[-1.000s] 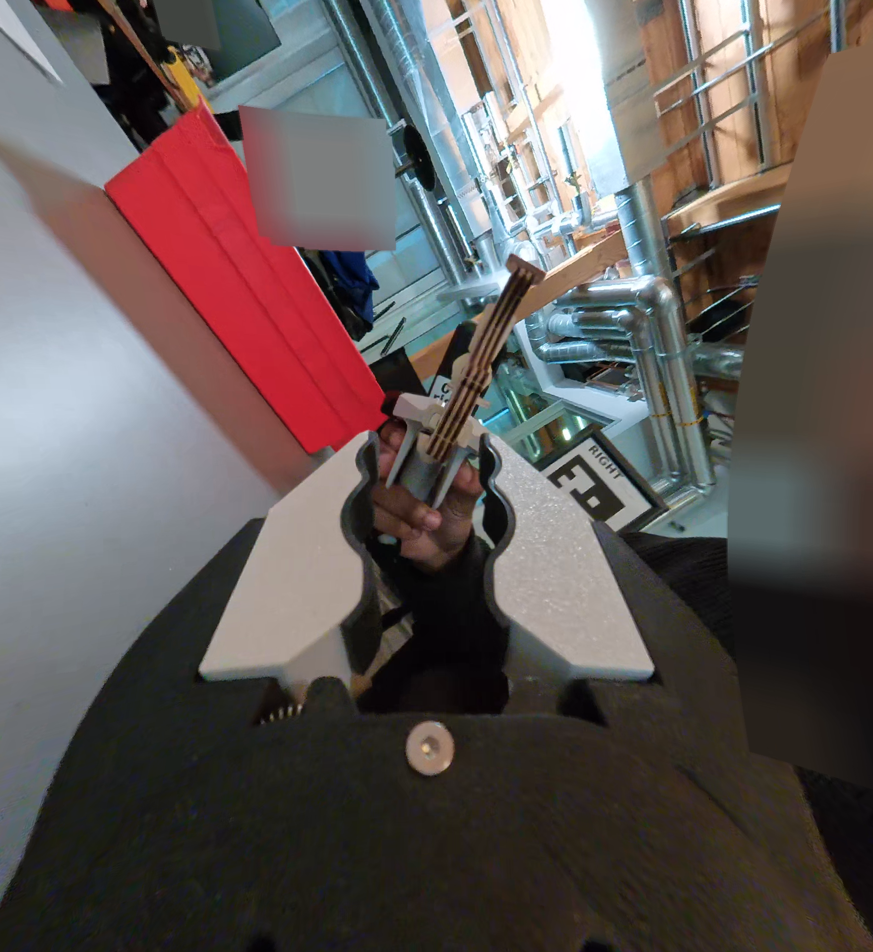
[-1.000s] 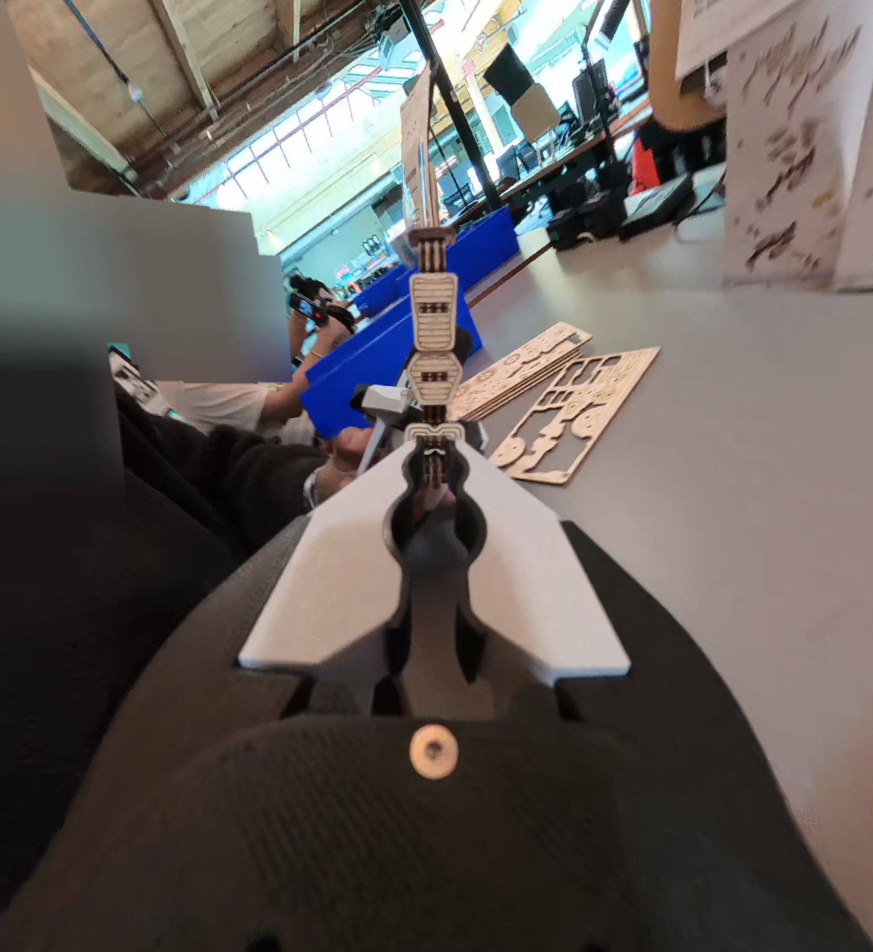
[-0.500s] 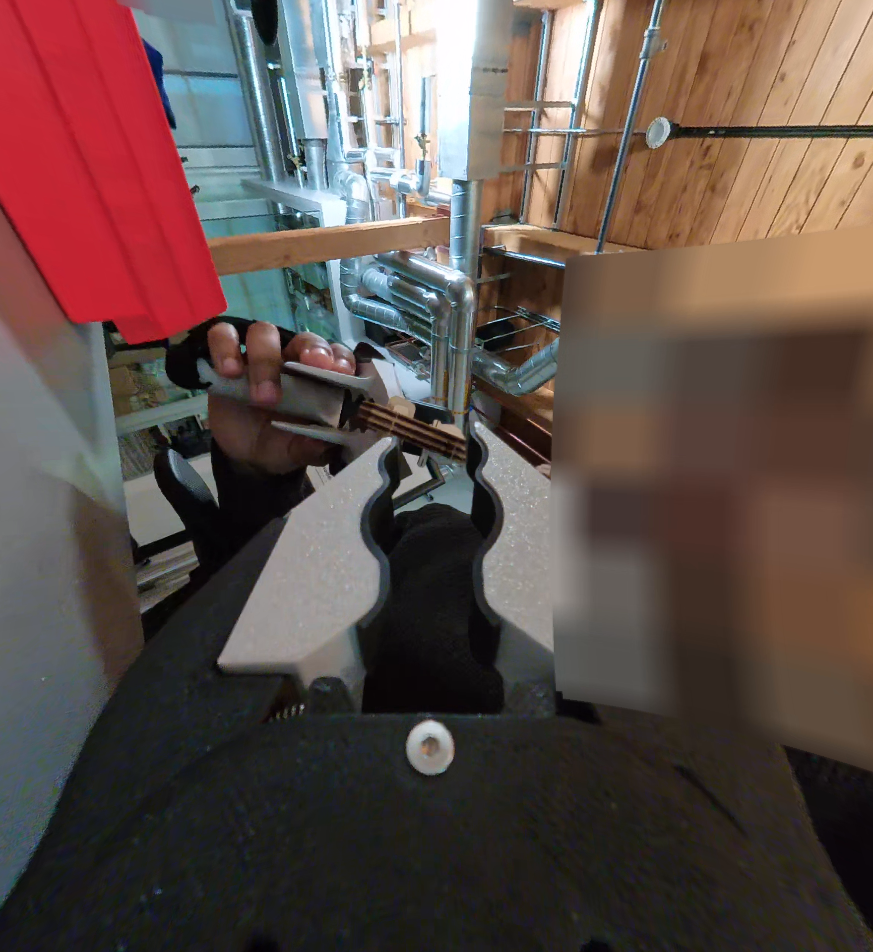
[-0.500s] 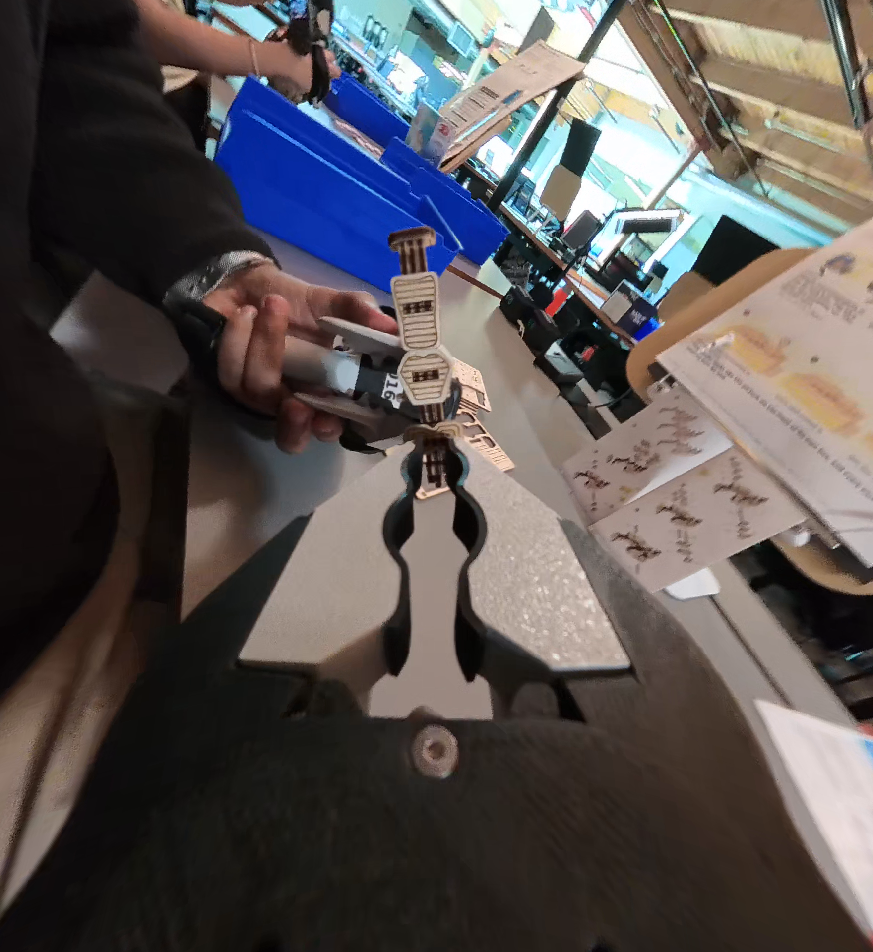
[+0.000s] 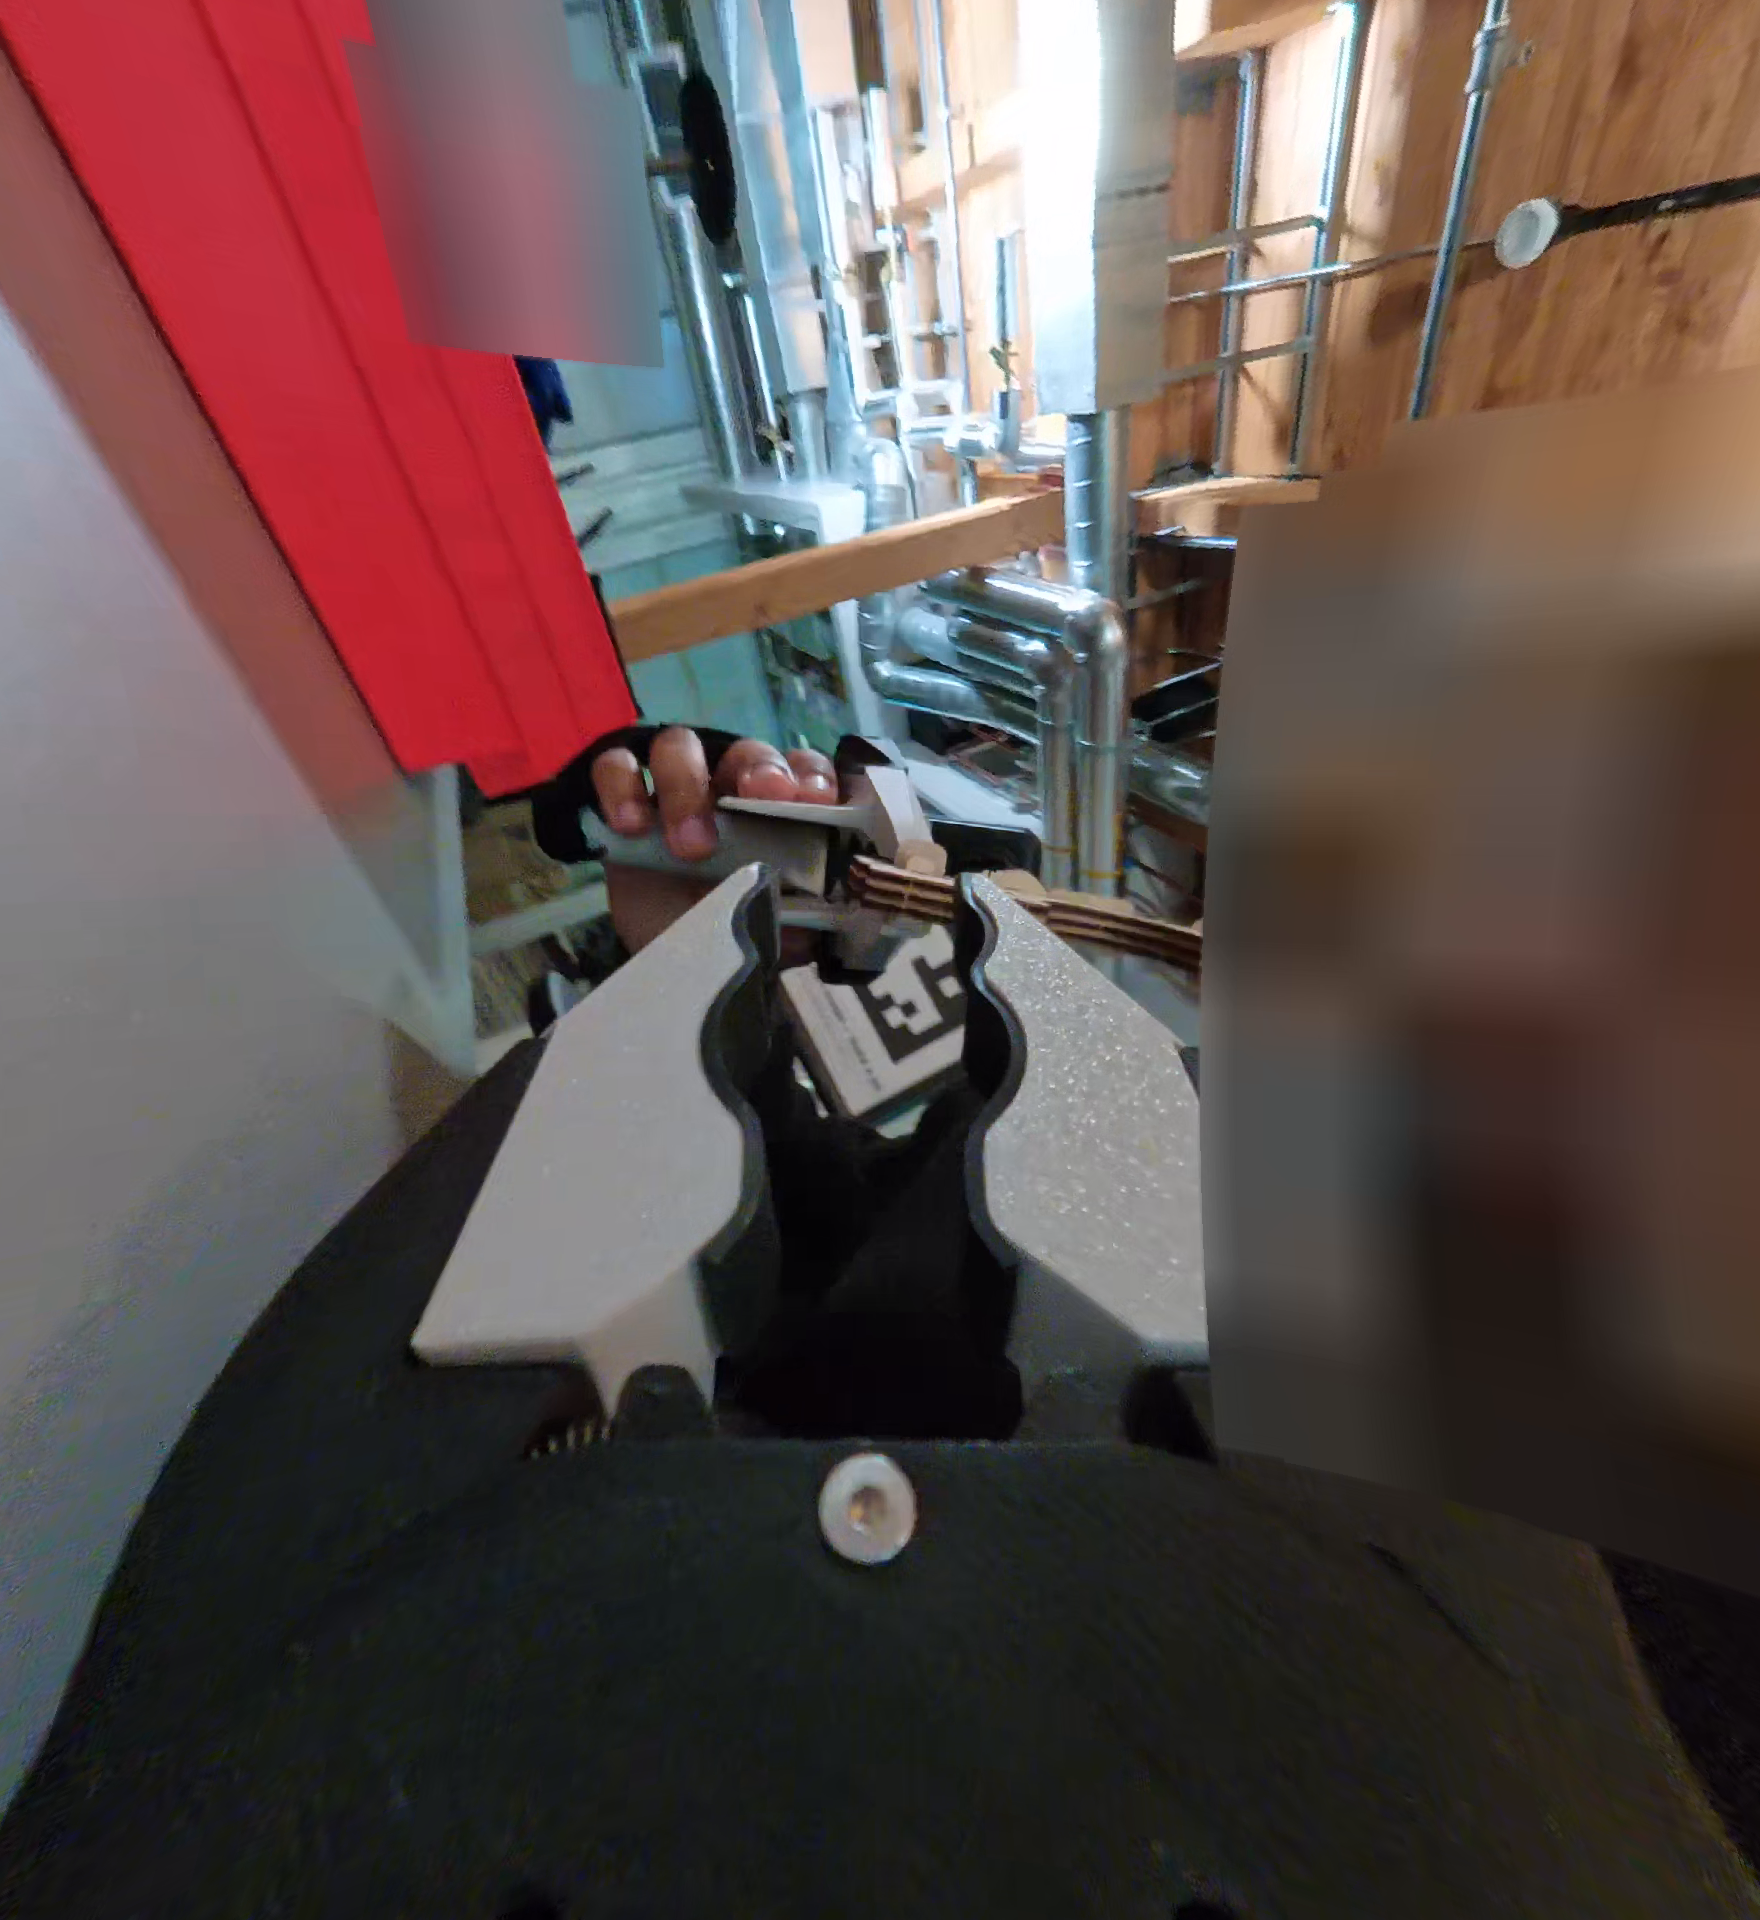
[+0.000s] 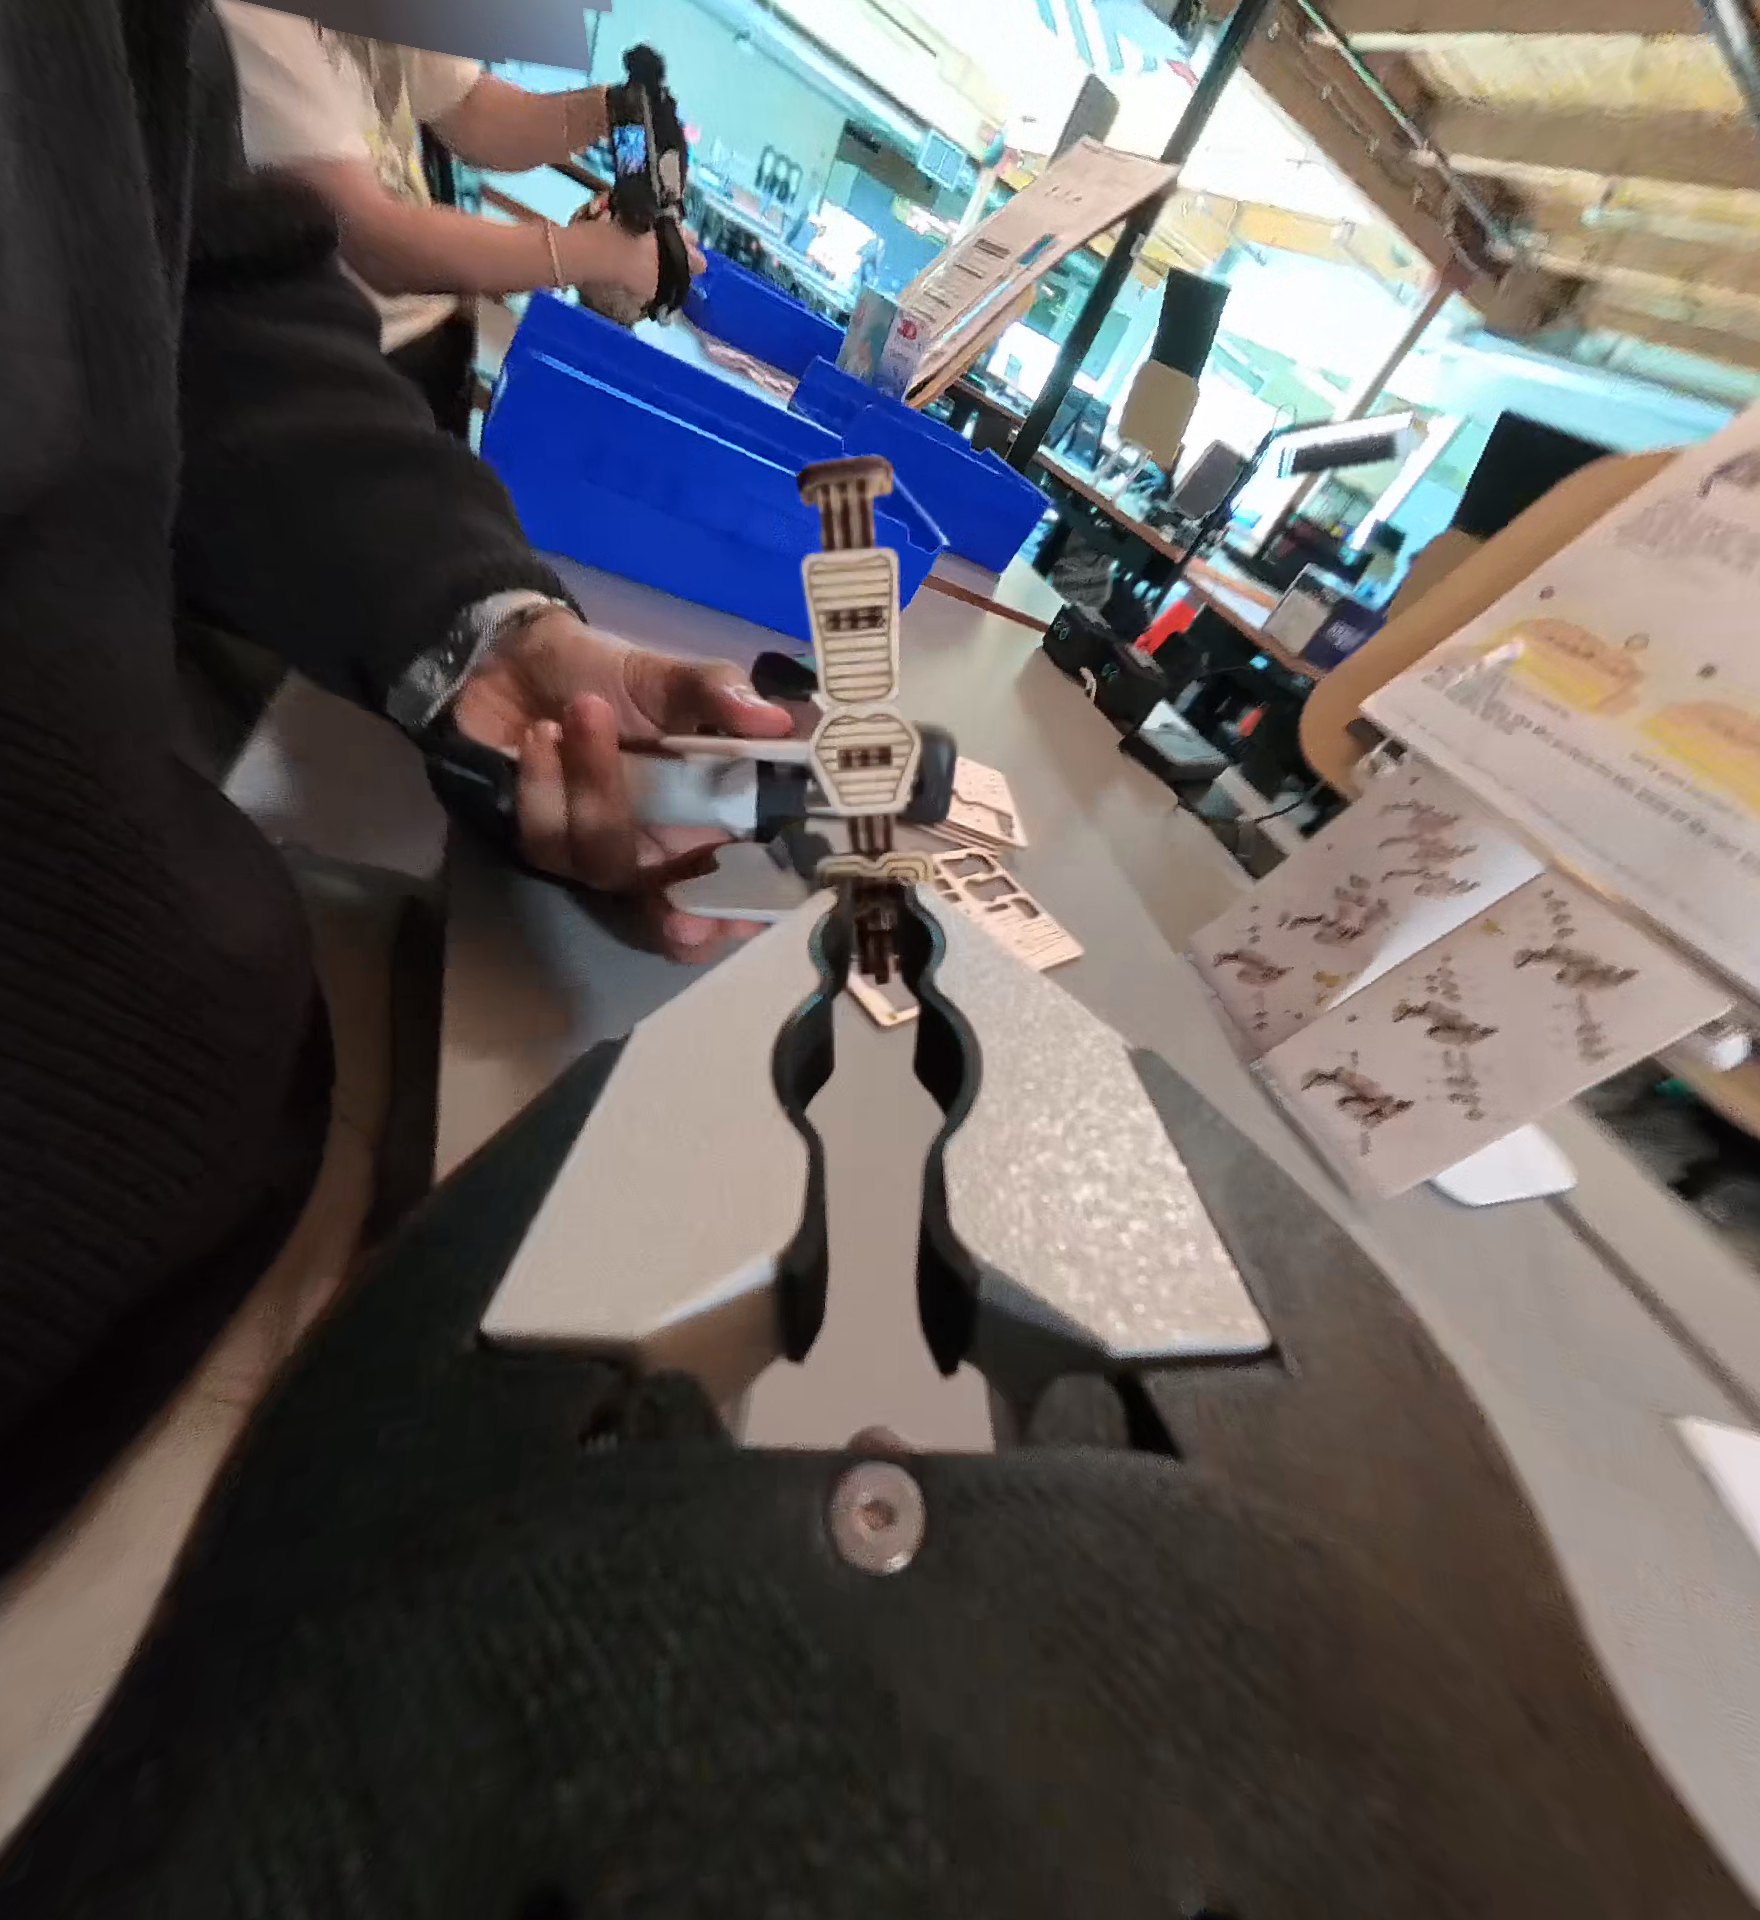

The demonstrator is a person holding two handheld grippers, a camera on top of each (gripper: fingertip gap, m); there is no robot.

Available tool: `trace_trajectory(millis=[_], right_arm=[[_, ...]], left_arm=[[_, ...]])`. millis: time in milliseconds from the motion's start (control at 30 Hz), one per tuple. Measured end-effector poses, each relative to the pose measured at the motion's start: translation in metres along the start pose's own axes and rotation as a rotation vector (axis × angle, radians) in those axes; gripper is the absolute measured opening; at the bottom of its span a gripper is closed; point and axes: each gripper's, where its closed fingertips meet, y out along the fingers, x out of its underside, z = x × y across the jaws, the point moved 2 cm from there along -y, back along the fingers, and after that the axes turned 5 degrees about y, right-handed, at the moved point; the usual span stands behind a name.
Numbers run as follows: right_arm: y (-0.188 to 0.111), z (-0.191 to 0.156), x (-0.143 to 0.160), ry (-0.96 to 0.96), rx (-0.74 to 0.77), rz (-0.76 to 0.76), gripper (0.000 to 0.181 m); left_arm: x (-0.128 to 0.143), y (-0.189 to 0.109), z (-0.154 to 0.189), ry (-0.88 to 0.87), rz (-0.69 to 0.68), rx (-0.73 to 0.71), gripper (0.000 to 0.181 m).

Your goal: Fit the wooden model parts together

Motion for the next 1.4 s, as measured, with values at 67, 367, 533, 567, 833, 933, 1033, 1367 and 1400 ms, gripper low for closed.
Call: trace_trajectory(millis=[67, 367, 533, 567, 833, 933, 1033, 1367, 1400], right_arm=[[-0.003, 0.004, 0.004, 0.136, -0.028, 0.006, 0.007], [-0.003, -0.005, 0.021, 0.637, -0.234, -0.061, 0.007], [-0.002, -0.012, 0.017, 0.712, -0.314, -0.039, 0.007], [-0.003, -0.013, 0.015, 0.728, -0.329, -0.031, 0.008], [-0.006, -0.009, 0.014, 0.874, -0.395, 0.026, 0.007], [-0.003, -0.012, 0.015, 0.878, -0.396, 0.017, 0.007], [0.001, -0.014, 0.016, 0.88, -0.392, 0.006, 0.008], [0.006, 0.022, 0.013, 0.68, -0.004, 0.053, 0.013], [0.008, 0.021, 0.01, 0.607, 0.032, 0.043, 0.008]], left_arm=[[-0.009, -0.003, 0.003, 0.147, 0.025, -0.061, 0.037], [0.012, 0.012, 0.017, 0.731, -0.145, -0.225, 0.043], [0.029, 0.018, 0.014, 0.803, -0.253, -0.227, 0.04], [0.031, 0.019, 0.014, 0.828, -0.262, -0.227, 0.035], [0.04, 0.022, 0.019, 1.035, -0.298, -0.257, 0.015], [0.041, 0.023, 0.016, 1.014, -0.294, -0.277, 0.017], [0.037, 0.022, 0.017, 1.002, -0.266, -0.279, 0.008], [0.006, 0.002, -0.011, 0.84, -0.176, -0.502, 0.006], [0.004, 0.0, -0.013, 0.796, -0.175, -0.504, 0.006]])
